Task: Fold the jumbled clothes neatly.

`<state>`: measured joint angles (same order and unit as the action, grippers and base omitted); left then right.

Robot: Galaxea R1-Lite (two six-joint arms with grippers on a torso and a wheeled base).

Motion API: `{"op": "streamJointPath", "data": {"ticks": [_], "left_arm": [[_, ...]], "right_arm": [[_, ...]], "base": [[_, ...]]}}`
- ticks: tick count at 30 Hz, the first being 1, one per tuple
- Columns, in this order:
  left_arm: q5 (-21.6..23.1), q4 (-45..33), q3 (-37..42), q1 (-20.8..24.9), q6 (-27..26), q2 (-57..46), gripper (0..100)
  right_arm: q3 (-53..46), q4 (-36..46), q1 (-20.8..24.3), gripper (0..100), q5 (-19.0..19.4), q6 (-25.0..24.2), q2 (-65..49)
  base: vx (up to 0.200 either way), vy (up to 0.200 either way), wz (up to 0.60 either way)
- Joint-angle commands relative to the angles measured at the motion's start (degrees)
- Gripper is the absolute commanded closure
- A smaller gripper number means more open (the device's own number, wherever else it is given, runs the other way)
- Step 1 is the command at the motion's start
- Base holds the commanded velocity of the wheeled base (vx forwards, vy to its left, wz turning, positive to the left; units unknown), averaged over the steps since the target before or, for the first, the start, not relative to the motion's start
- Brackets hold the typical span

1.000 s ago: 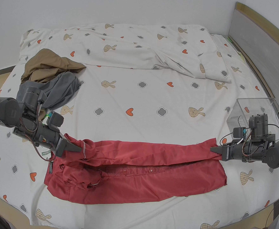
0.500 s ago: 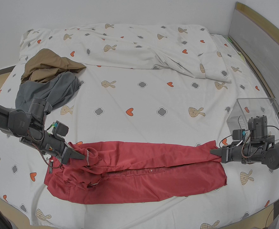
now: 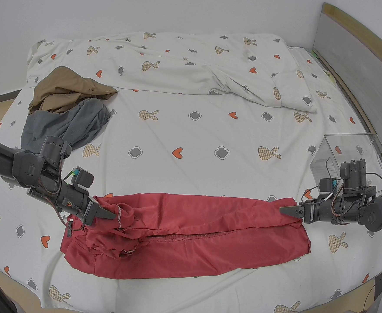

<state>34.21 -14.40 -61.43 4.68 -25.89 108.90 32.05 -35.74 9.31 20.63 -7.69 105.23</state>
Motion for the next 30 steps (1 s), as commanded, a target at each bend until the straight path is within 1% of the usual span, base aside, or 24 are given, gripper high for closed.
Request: {"op": "streamJointPath", "data": {"ticks": [1, 6, 8, 9, 12, 16, 17, 18, 19, 21, 22, 23, 24, 25, 26, 27, 30], "left_arm": [[-0.02, -0.02, 0.08, -0.02, -0.03, -0.35, 100], [0.07, -0.02, 0.17, -0.11, -0.03, -0.97, 100], [-0.02, -0.02, 0.17, -0.11, -0.03, -0.97, 100], [0.07, -0.02, 0.17, -0.81, -0.03, -1.06, 100], [0.07, -0.02, 0.34, -0.99, -0.03, -1.14, 100], [0.16, -0.02, 0.87, -1.08, -0.03, -1.94, 100], [0.16, -0.02, 0.87, -1.08, -0.03, -1.94, 100], [0.16, -0.02, 0.87, -1.17, -0.03, -2.2, 100], [0.16, -0.1, 0.78, -1.25, -0.03, -2.29, 100], [0.16, -0.02, 0.78, -1.25, 0.05, -2.38, 100], [0.16, -0.02, 0.7, -1.25, 0.05, -2.29, 100], [0.16, -0.02, 0.7, -1.25, 0.05, -2.29, 100], [0.16, -0.02, 0.78, -1.25, 0.05, -2.29, 100], [0.16, -0.02, 0.7, -1.25, 0.05, -2.29, 100], [0.16, -0.02, 0.7, -1.25, 0.05, -2.29, 100], [0.16, -0.02, 0.78, -1.34, 0.05, -2.46, 100], [0.25, -0.02, 0.7, -1.87, 0.05, -2.9, 100]], "right_arm": [[0.29, -0.03, -0.79, 0, 0.03, -0.04, -0.11], [1.96, -0.03, -3.07, 0, 0.38, -0.31, 1.47], [1.96, -0.03, -3.16, 0, 0.38, -0.31, 1.56], [2.05, 0.06, -3.6, 0, 0.56, -0.66, 3.14], [1.88, 0.15, -3.6, 0, 0.91, -2.06, 3.4], [2.32, 0.15, -3.69, 0, 4.16, -11.82, 3.49], [2.32, 0.15, -3.69, 0, 4.16, -11.82, 3.49], [2.4, 0.15, -3.78, 0, 6.18, -16.3, 3.05], [2.76, 0.15, -3.86, 0, 7.85, -19.73, 2.88], [3.9, 0.41, -4.22, 0, 9.87, -23.16, 2.35], [4.25, 0.5, -4.48, 0, 10.84, -24.21, 2.09], [4.34, 0.5, -4.48, 0, 10.93, -24.39, 2.0], [5.22, 0.5, -4.83, 0, 12.86, -26.23, 2.26], [5.57, 0.5, -4.92, 0, 13.48, -26.76, 2.44], [5.57, 0.5, -4.92, 0, 13.48, -26.76, 2.44], [6.45, 0.67, -5.01, 0, 14.27, -27.9, 3.05], [7.15, 0.67, -4.74, 0, 14.18, -28.78, 5.34]], "base": [[0.0, 0.0, 0.0], [0.0, 0.0, 0.0], [0.0, 0.0, 0.0], [0.0, 0.0, 0.0], [0.0, 0.0, 0.0], [0.0, 0.0, 0.0], [0.0, 0.0, 0.0], [0.0, 0.0, 0.0], [0.0, 0.0, 0.0], [0.0, 0.0, 0.0], [0.0, 0.0, 0.0], [0.0, 0.0, 0.0], [0.0, 0.0, 0.0], [0.0, 0.0, 0.0], [0.0, 0.0, 0.0], [0.0, 0.0, 0.0], [0.0, 0.0, 0.0]]}}
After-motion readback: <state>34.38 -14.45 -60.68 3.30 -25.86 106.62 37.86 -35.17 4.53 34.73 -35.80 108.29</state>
